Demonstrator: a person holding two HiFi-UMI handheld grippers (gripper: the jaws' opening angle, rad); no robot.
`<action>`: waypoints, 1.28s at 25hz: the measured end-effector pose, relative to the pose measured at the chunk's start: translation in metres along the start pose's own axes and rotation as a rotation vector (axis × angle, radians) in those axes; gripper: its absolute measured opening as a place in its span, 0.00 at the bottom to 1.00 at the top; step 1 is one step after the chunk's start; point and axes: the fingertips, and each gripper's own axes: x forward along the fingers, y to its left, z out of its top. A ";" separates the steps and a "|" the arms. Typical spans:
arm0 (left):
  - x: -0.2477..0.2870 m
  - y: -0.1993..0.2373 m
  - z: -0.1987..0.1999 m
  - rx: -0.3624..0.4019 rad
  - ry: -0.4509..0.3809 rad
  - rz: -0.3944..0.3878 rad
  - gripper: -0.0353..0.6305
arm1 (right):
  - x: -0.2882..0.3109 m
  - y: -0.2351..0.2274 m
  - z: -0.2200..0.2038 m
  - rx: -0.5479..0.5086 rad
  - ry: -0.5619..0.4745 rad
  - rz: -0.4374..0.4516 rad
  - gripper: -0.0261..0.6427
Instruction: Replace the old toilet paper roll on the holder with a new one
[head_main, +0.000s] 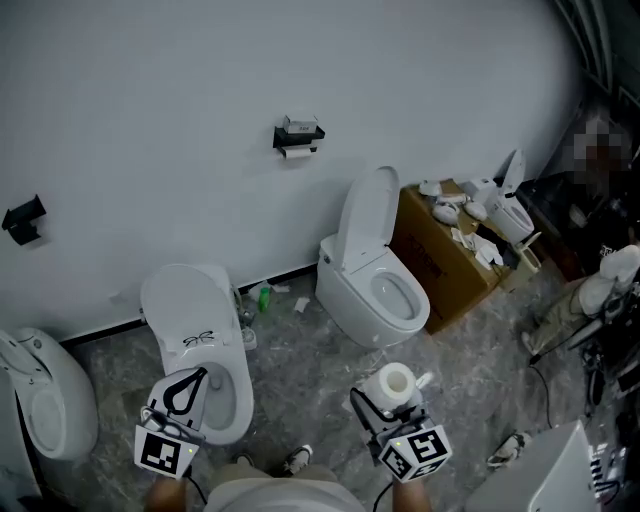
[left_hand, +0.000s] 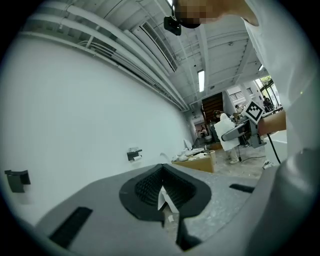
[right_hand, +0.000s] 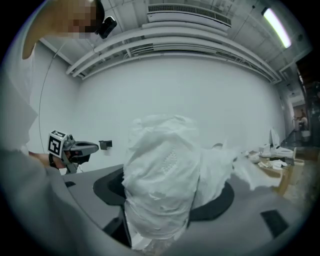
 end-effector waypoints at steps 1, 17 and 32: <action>0.003 -0.002 -0.001 0.001 0.003 -0.002 0.06 | 0.001 -0.002 0.001 0.009 -0.006 0.009 0.53; 0.069 0.000 0.015 -0.064 -0.038 0.076 0.48 | 0.011 -0.078 0.007 0.024 -0.035 0.025 0.53; 0.116 -0.001 0.000 0.001 0.087 0.140 0.58 | 0.048 -0.113 -0.005 0.065 -0.034 0.103 0.53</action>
